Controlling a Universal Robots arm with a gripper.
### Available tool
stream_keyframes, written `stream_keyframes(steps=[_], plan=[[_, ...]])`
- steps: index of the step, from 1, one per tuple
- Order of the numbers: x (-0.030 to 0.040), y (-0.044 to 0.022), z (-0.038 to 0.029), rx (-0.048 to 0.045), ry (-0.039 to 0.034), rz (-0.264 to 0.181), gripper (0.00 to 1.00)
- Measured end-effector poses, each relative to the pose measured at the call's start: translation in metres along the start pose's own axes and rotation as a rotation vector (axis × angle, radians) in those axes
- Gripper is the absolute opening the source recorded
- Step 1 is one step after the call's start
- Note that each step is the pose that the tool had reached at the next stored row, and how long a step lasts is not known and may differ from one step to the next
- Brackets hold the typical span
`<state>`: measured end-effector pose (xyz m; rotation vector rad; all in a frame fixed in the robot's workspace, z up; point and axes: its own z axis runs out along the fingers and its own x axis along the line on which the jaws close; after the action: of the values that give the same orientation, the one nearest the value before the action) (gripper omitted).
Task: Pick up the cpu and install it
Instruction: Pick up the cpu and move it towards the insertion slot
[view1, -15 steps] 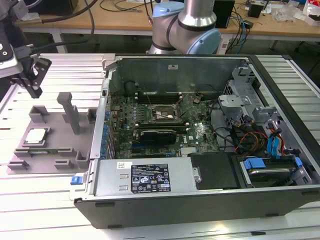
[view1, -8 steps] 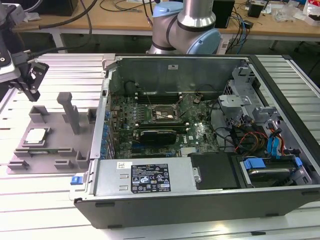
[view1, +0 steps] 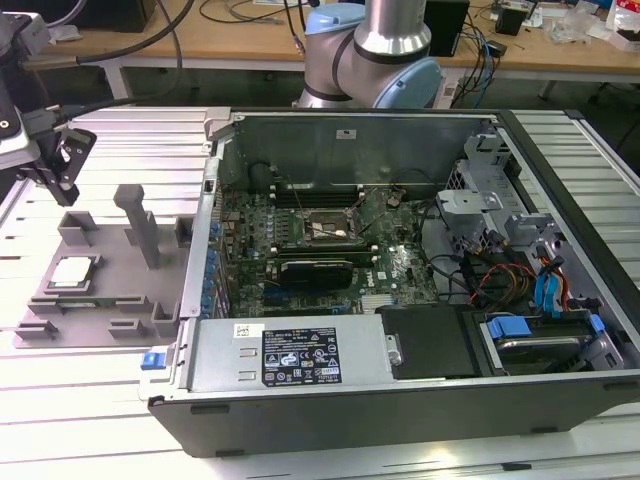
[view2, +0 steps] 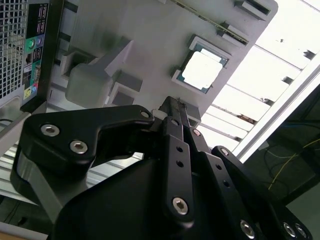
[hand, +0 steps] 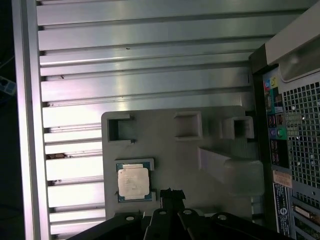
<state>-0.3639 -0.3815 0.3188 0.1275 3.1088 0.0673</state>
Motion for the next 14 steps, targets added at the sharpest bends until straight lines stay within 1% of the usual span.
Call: stream_keyframes(steps=[9, 10, 12, 14], plan=[[0.0, 0.0, 0.0009, -0.0002, -0.0002, 0.0, 0.11], [0.0006, -0.0002, 0.0017, 0.0, 0.0001, 0.0, 0.11], [0.0044, -0.0005, 0.0042, 0.0001, -0.0001, 0.0, 0.11], [0.0065, -0.0008, 0.006, 0.0001, 0.0, 0.0, 0.11]])
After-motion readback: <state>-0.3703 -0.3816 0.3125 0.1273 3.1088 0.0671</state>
